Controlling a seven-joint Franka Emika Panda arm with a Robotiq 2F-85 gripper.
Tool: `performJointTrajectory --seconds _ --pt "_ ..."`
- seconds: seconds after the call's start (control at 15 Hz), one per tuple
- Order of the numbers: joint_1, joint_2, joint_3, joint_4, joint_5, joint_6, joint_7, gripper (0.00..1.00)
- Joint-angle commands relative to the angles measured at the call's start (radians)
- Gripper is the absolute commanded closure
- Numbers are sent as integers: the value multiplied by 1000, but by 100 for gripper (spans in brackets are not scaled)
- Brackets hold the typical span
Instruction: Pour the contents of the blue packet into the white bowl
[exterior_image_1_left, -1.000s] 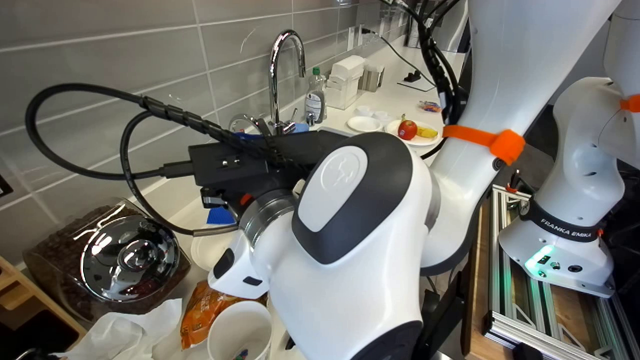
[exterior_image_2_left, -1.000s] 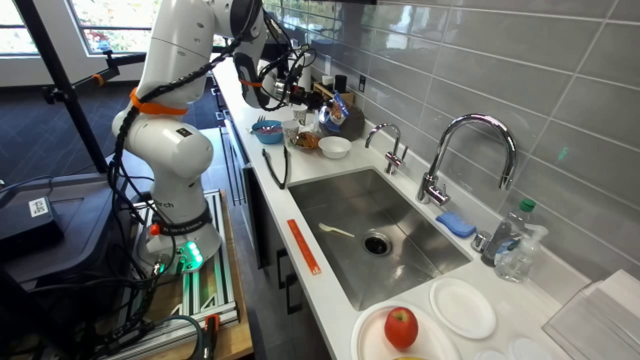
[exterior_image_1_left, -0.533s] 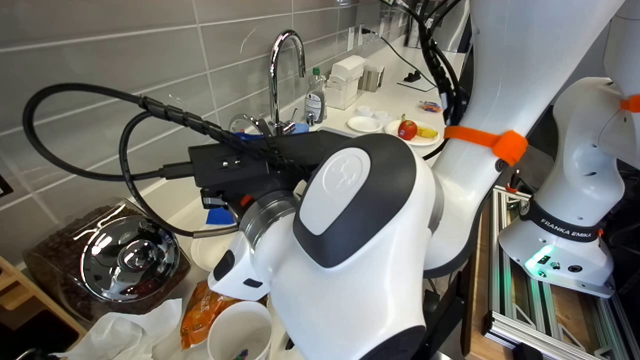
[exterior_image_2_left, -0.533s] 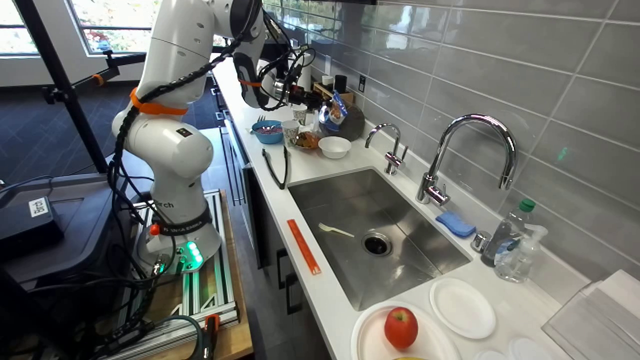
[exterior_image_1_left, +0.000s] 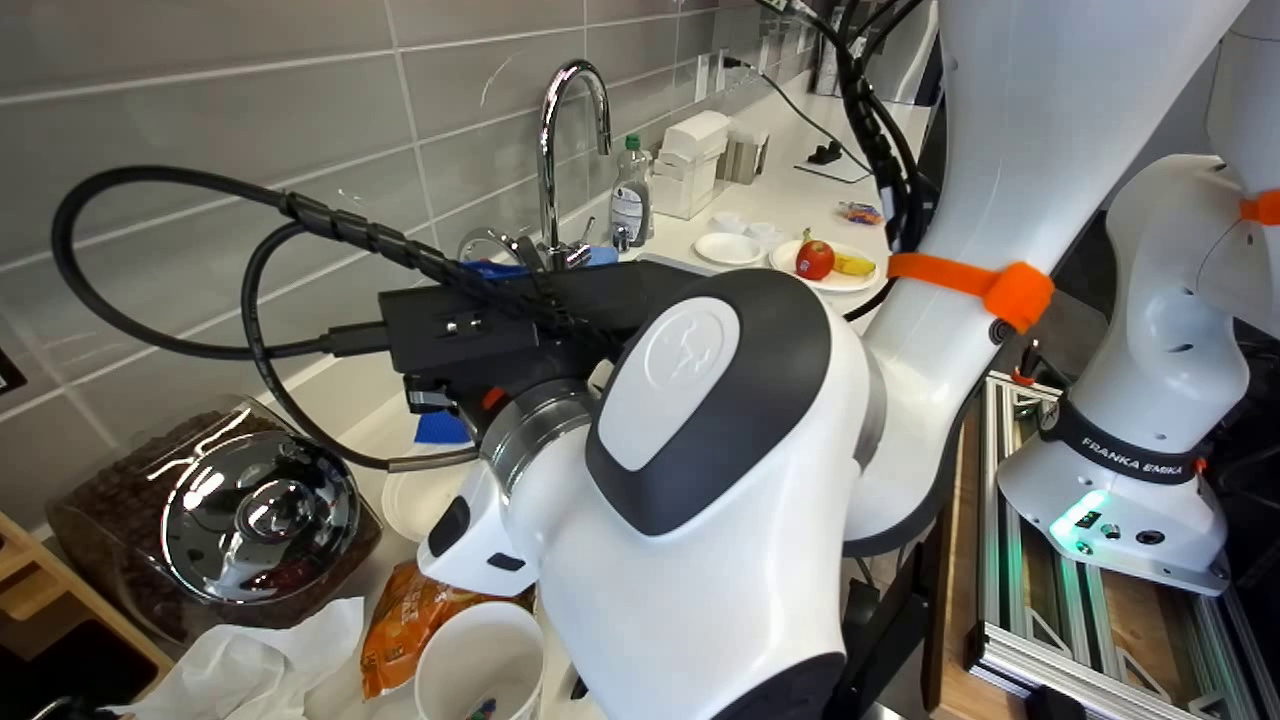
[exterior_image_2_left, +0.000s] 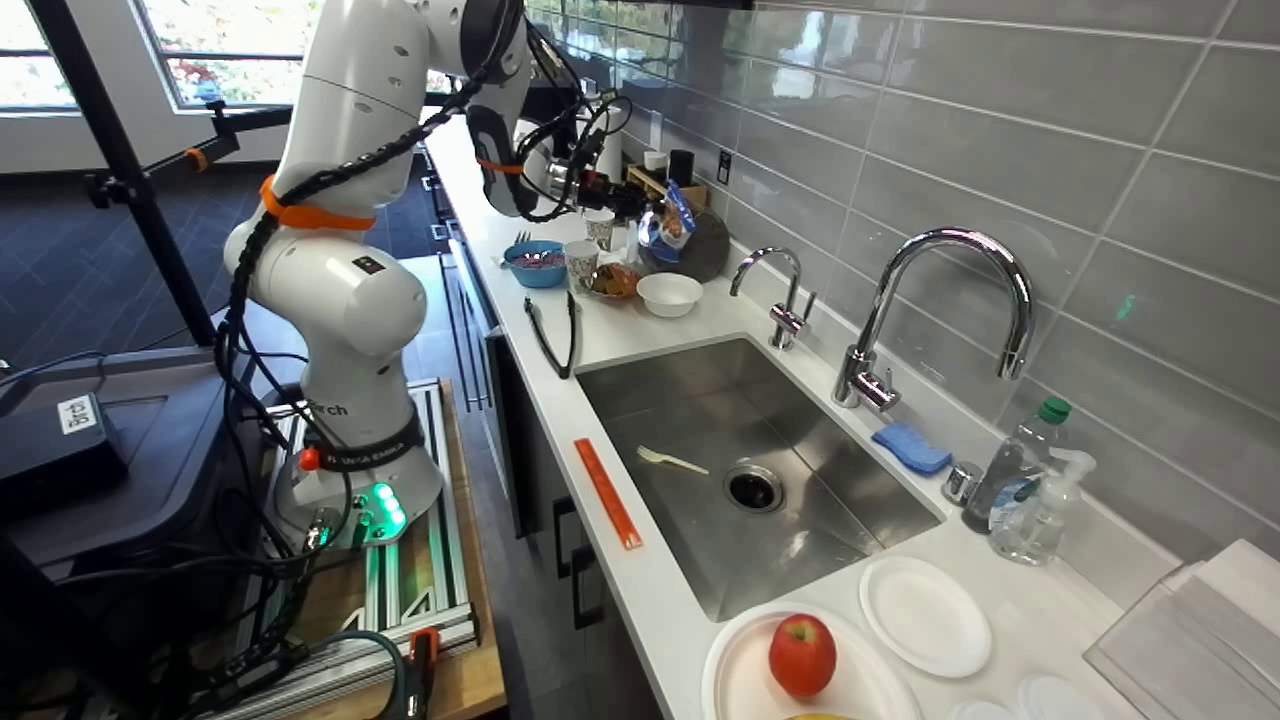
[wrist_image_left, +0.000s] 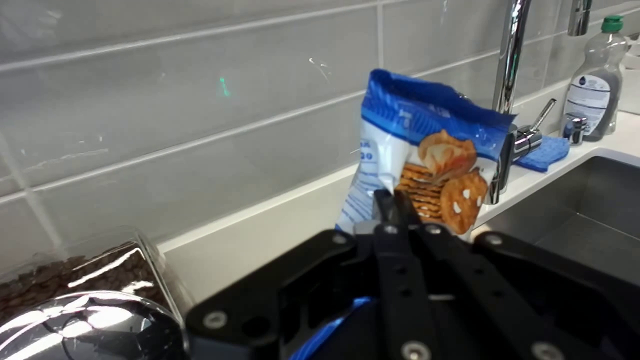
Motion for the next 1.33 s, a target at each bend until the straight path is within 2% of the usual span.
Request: performJointTrajectory --seconds 0.0,0.07,0.27,0.4,0.47,0.53,0.67,0.8,0.93,1.07,1.2,1.27 --pt "-3 -1 6 -3 0 20 -3 100" --pt "11 7 -6 1 -9 -29 -8 100" --pt "-9 -3 9 -6 3 39 -3 100" --pt "13 8 -7 -1 -11 -41 -16 100" --pt "-9 -3 9 -8 6 28 -16 100" --pt "-15 -10 14 -13 6 50 -4 100" --pt "15 6 -10 -2 -13 -55 -11 100" --pt "-16 -14 15 -16 4 48 -2 100" --pt "18 2 -11 -5 -15 -69 -9 100" --pt "-16 -15 15 -16 9 36 -7 100" --pt "3 -3 0 -7 0 -30 -11 100" --pt "0 -3 2 -8 2 -19 -12 100"
